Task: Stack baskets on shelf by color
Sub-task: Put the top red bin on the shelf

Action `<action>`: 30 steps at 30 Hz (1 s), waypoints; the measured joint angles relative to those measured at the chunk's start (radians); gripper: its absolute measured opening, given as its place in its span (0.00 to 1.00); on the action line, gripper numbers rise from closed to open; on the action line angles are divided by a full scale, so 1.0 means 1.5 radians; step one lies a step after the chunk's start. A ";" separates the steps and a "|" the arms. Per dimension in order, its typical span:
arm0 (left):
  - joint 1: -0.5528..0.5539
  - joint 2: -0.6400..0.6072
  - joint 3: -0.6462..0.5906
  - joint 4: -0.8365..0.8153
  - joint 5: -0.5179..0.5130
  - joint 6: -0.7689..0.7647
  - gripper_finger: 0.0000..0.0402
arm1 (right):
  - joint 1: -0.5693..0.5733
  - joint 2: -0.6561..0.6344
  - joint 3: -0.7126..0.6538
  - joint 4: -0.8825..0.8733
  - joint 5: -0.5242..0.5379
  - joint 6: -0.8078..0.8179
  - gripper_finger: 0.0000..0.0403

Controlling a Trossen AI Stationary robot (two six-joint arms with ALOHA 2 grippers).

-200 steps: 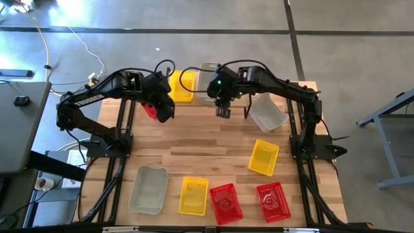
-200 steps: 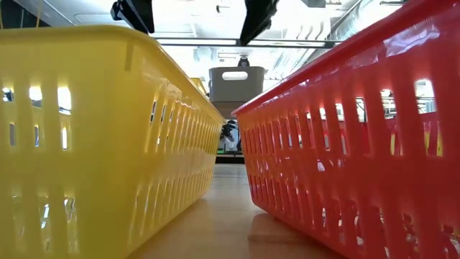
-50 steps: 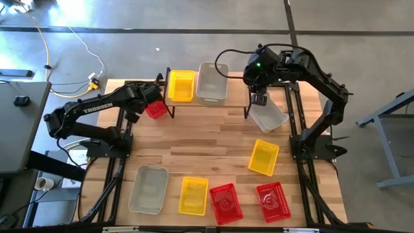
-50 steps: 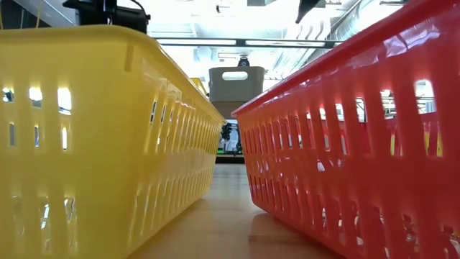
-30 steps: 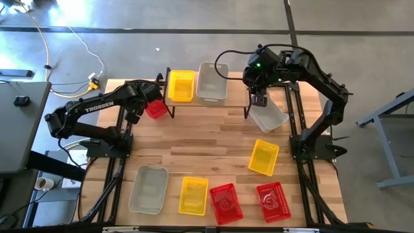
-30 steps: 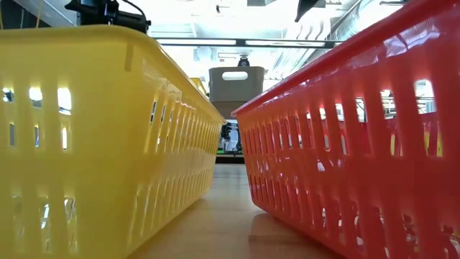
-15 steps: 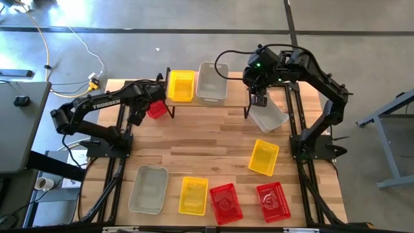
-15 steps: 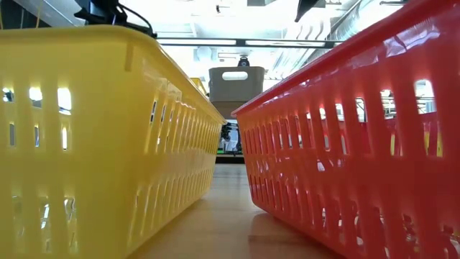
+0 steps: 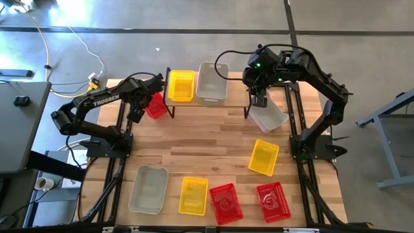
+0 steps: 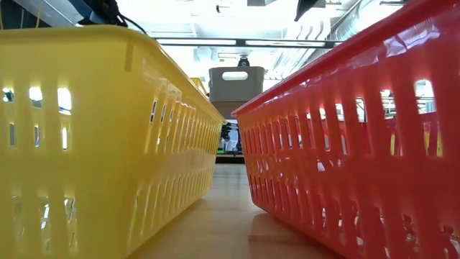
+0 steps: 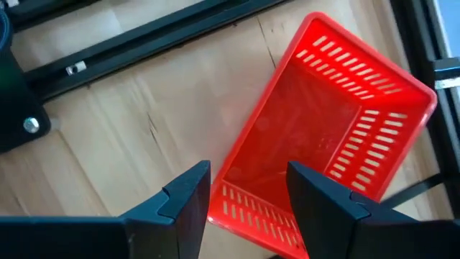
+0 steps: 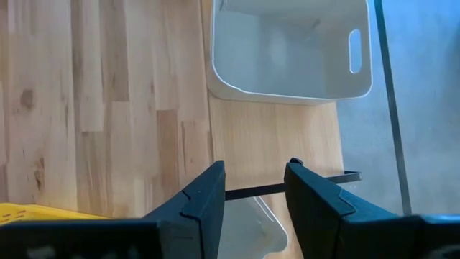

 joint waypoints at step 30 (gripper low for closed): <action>0.040 0.031 -0.107 0.109 0.080 0.018 0.43 | 0.000 0.000 0.000 0.010 -0.002 -0.004 0.32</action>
